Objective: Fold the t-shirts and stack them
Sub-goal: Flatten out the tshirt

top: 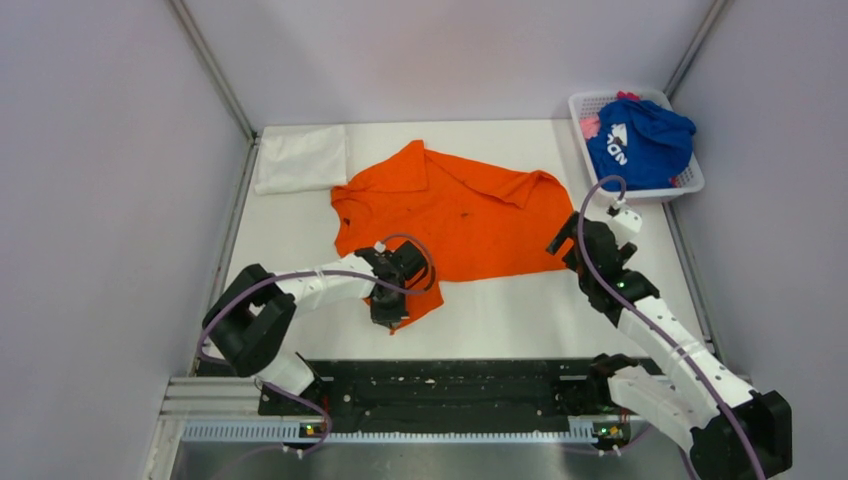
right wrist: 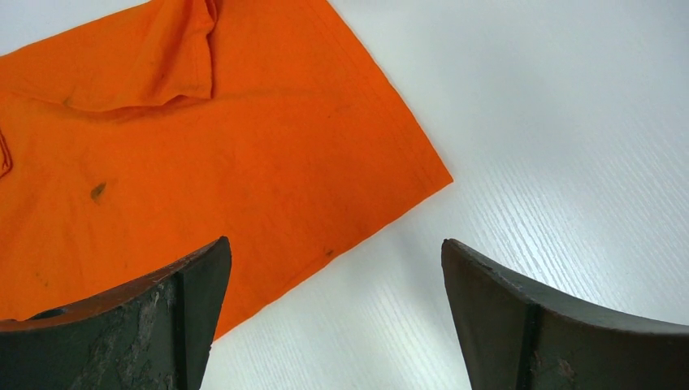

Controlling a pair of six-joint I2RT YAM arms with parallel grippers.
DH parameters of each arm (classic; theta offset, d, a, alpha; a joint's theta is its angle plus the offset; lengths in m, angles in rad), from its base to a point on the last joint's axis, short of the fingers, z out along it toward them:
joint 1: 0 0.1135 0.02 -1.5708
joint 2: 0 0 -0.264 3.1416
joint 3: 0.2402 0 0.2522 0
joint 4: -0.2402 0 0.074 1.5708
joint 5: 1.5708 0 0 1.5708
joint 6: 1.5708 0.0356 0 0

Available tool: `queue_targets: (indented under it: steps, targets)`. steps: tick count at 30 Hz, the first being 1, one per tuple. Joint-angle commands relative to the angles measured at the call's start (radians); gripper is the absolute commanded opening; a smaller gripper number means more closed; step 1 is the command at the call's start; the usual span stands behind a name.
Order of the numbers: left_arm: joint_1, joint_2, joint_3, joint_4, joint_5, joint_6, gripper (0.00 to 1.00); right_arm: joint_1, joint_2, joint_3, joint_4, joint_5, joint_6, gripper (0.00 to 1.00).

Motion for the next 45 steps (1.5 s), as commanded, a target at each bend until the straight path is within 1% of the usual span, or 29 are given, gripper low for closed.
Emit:
queue_targets:
  steps: [1,5,8,10,16,19,23,27,31,33,36,37,43,45]
  targets:
    - [-0.004,0.057,-0.053,0.047,-0.092,-0.023,0.0,-0.029,0.008,-0.004,-0.011,0.028,0.014,0.99]
    - [0.001,-0.005,-0.067,0.006,-0.188,-0.062,0.0,-0.061,0.033,0.002,-0.039,-0.003,0.02,0.99]
    - [0.02,-0.048,-0.07,-0.049,-0.285,-0.11,0.0,-0.113,0.078,0.012,-0.057,-0.072,0.021,0.99]
    - [0.043,-0.076,-0.081,-0.053,-0.328,-0.126,0.0,-0.138,0.113,0.017,-0.066,-0.115,0.025,0.99]
    - [0.157,-0.118,-0.091,-0.031,-0.352,-0.076,0.0,-0.155,0.196,0.034,-0.101,-0.127,0.038,0.99]
    - [0.192,-0.148,-0.099,-0.014,-0.368,-0.061,0.0,-0.158,0.226,0.032,-0.108,-0.128,0.046,0.96]
    - [0.207,-0.179,-0.113,0.054,-0.328,-0.006,0.0,-0.158,0.272,0.034,-0.103,-0.151,0.052,0.93]
    - [0.208,-0.176,-0.114,0.066,-0.311,0.007,0.0,-0.159,0.32,0.025,-0.063,-0.172,0.055,0.88]
    - [0.208,-0.187,-0.127,0.076,-0.296,0.007,0.0,-0.159,0.384,0.053,-0.02,-0.144,0.033,0.8]
    - [0.208,-0.194,-0.133,0.079,-0.284,0.006,0.0,-0.159,0.436,0.073,0.002,-0.132,0.021,0.7]
    - [0.208,-0.21,-0.142,0.078,-0.28,0.003,0.0,-0.159,0.501,0.102,0.016,-0.128,0.013,0.6]
    - [0.208,-0.217,-0.145,0.076,-0.283,0.002,0.0,-0.16,0.515,0.107,0.019,-0.131,0.013,0.59]
    - [0.208,-0.236,-0.15,0.067,-0.285,-0.001,0.0,-0.161,0.526,0.097,0.04,-0.149,0.015,0.49]
    - [0.208,-0.236,-0.151,0.068,-0.283,-0.001,0.0,-0.161,0.516,0.086,0.046,-0.157,0.016,0.44]
